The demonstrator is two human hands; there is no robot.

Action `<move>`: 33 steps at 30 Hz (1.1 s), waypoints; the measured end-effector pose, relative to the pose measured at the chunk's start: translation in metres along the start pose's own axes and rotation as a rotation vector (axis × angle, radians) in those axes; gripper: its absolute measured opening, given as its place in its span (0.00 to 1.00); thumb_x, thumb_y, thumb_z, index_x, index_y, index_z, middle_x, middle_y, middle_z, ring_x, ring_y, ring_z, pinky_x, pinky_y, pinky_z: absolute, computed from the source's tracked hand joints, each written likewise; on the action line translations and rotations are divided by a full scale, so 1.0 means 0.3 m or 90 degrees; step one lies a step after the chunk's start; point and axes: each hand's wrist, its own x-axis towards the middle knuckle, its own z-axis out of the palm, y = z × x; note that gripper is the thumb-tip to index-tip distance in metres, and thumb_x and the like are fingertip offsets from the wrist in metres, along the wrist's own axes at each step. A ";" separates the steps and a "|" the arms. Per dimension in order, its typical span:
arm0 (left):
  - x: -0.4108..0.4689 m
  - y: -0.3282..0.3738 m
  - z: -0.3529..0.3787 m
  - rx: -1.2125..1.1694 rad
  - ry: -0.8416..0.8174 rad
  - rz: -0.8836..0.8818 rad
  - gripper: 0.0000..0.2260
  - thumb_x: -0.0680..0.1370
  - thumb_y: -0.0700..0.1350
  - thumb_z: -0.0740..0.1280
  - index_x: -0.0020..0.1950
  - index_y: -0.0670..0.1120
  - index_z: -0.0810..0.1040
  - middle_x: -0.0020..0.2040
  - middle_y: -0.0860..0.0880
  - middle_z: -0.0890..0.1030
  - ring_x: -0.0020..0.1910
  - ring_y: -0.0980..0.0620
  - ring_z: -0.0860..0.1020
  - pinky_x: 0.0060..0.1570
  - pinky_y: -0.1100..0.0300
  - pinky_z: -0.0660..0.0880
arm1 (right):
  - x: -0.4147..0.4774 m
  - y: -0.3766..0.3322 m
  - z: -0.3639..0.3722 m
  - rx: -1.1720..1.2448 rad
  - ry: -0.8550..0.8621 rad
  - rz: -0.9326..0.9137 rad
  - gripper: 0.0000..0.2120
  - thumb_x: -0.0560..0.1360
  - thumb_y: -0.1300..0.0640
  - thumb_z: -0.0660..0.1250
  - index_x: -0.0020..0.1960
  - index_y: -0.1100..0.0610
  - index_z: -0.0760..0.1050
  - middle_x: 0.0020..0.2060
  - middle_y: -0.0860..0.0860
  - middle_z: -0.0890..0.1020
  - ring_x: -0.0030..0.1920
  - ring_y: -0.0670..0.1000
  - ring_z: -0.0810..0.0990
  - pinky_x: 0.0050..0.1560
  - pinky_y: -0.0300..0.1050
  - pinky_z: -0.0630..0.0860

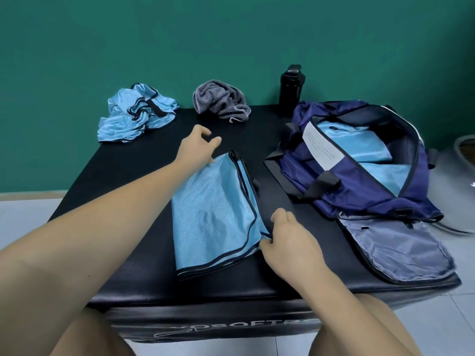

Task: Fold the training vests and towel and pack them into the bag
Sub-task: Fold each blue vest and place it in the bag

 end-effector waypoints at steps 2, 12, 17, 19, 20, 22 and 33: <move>-0.003 -0.044 -0.034 0.050 0.007 0.021 0.07 0.79 0.53 0.72 0.55 0.53 0.79 0.42 0.54 0.84 0.41 0.53 0.85 0.50 0.51 0.82 | 0.008 0.000 -0.006 -0.011 0.062 -0.023 0.15 0.79 0.53 0.65 0.63 0.53 0.67 0.57 0.49 0.71 0.55 0.55 0.74 0.47 0.52 0.75; -0.064 -0.307 -0.167 0.291 -0.044 0.016 0.14 0.75 0.58 0.76 0.55 0.52 0.79 0.55 0.50 0.77 0.53 0.49 0.78 0.50 0.53 0.76 | 0.075 -0.034 0.044 0.097 -0.045 0.059 0.29 0.76 0.28 0.67 0.60 0.51 0.69 0.52 0.46 0.74 0.52 0.50 0.77 0.49 0.50 0.77; -0.100 -0.329 -0.175 0.232 -0.011 0.017 0.26 0.74 0.52 0.80 0.68 0.50 0.76 0.62 0.49 0.73 0.58 0.51 0.77 0.58 0.57 0.72 | 0.111 -0.053 0.035 0.076 -0.085 0.095 0.17 0.76 0.43 0.71 0.50 0.54 0.70 0.43 0.48 0.79 0.42 0.51 0.79 0.38 0.48 0.75; -0.117 -0.329 -0.169 0.199 0.002 0.022 0.28 0.73 0.48 0.81 0.70 0.50 0.74 0.63 0.48 0.73 0.58 0.51 0.77 0.58 0.57 0.73 | 0.103 -0.063 0.031 0.081 -0.103 0.096 0.10 0.75 0.49 0.69 0.47 0.54 0.72 0.41 0.49 0.80 0.41 0.53 0.79 0.38 0.48 0.75; -0.126 -0.327 -0.167 0.193 0.004 0.024 0.28 0.73 0.47 0.80 0.71 0.50 0.74 0.63 0.48 0.74 0.58 0.51 0.78 0.58 0.57 0.73 | 0.094 -0.070 0.028 0.084 -0.119 0.094 0.09 0.75 0.50 0.68 0.46 0.54 0.72 0.41 0.49 0.80 0.41 0.53 0.79 0.38 0.48 0.75; -0.138 -0.328 -0.166 0.193 0.002 0.037 0.27 0.74 0.46 0.79 0.71 0.50 0.74 0.64 0.48 0.74 0.58 0.51 0.78 0.59 0.56 0.74 | 0.072 -0.084 0.026 0.091 -0.163 0.088 0.08 0.75 0.51 0.69 0.45 0.54 0.73 0.41 0.49 0.81 0.39 0.53 0.79 0.37 0.47 0.74; -0.434 -0.222 -0.126 0.268 -0.014 0.198 0.18 0.84 0.50 0.68 0.74 0.51 0.73 0.75 0.53 0.70 0.70 0.47 0.75 0.68 0.45 0.73 | 0.039 -0.119 0.100 -0.065 0.140 -0.206 0.25 0.83 0.41 0.63 0.75 0.54 0.69 0.70 0.51 0.73 0.66 0.55 0.74 0.66 0.52 0.73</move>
